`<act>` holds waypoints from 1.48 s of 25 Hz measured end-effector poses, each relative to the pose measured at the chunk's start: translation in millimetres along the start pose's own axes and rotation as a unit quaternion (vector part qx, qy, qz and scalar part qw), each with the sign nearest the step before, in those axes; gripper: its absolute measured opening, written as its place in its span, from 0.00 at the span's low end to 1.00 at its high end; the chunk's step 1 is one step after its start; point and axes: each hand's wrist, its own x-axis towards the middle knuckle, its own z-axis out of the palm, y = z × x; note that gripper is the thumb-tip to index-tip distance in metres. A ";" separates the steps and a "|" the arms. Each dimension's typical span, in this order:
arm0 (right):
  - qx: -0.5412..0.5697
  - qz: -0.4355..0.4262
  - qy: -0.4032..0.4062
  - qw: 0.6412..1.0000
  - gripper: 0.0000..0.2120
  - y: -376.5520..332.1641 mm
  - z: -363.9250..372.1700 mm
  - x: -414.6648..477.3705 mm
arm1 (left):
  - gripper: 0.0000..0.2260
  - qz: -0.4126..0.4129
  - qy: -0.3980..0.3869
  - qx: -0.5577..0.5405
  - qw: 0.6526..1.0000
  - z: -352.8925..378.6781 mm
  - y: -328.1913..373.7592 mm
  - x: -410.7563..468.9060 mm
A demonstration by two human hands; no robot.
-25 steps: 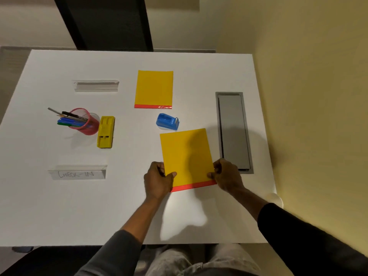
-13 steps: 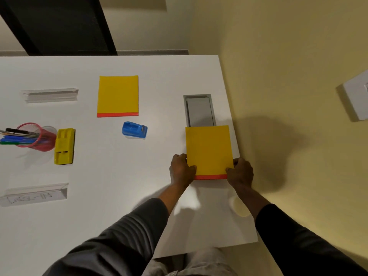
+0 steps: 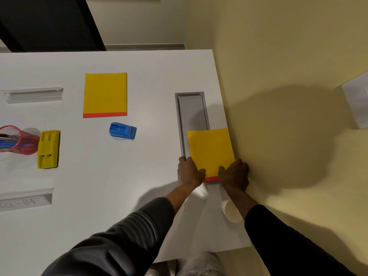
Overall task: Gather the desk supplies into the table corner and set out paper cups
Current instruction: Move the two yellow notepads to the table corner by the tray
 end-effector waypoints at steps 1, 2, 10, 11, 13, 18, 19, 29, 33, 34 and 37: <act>0.000 0.000 0.000 1.000 0.30 -0.8 0.8 0.2 | 0.28 0.000 0.004 -0.004 1.000 2.3 1.3 -0.8; 0.004 -0.003 0.000 1.000 0.32 -0.6 1.9 1.2 | 0.30 0.001 0.008 -0.008 1.000 4.3 3.0 -1.5; 0.006 -0.034 -0.017 0.999 0.37 5.8 13.5 4.1 | 0.35 0.006 0.008 -0.021 1.000 4.2 5.8 -1.5; -0.001 -0.036 -0.019 0.999 0.37 5.3 14.0 4.2 | 0.34 0.008 0.006 -0.016 1.000 3.9 4.4 -0.3; -0.015 -0.040 -0.022 0.999 0.37 6.4 14.5 4.1 | 0.34 0.017 0.002 -0.004 1.000 4.4 2.2 0.8; -0.050 -0.050 -0.032 0.997 0.31 5.8 15.3 5.0 | 0.31 0.040 -0.012 0.000 0.999 3.3 -5.2 3.0; -0.057 -0.057 -0.033 0.996 0.29 6.3 16.0 4.5 | 0.31 0.045 -0.017 0.003 0.999 3.7 -7.0 3.5; -0.093 -0.069 -0.040 0.993 0.28 11.7 17.9 12.4 | 0.31 0.092 -0.057 0.046 0.993 -13.2 -19.4 0.4; -0.129 -0.104 0.014 0.986 0.30 -12.5 15.3 3.6 | 0.22 0.099 -0.023 0.036 0.994 -32.0 -29.1 -12.6; -0.123 -0.124 0.038 0.984 0.31 -16.4 17.2 3.0 | 0.21 0.099 -0.019 0.024 0.995 -36.5 -29.6 -15.6; -0.080 -0.225 0.074 0.968 0.33 -46.1 22.8 2.5 | 0.08 0.073 0.003 -0.019 0.997 -60.8 -31.5 -20.9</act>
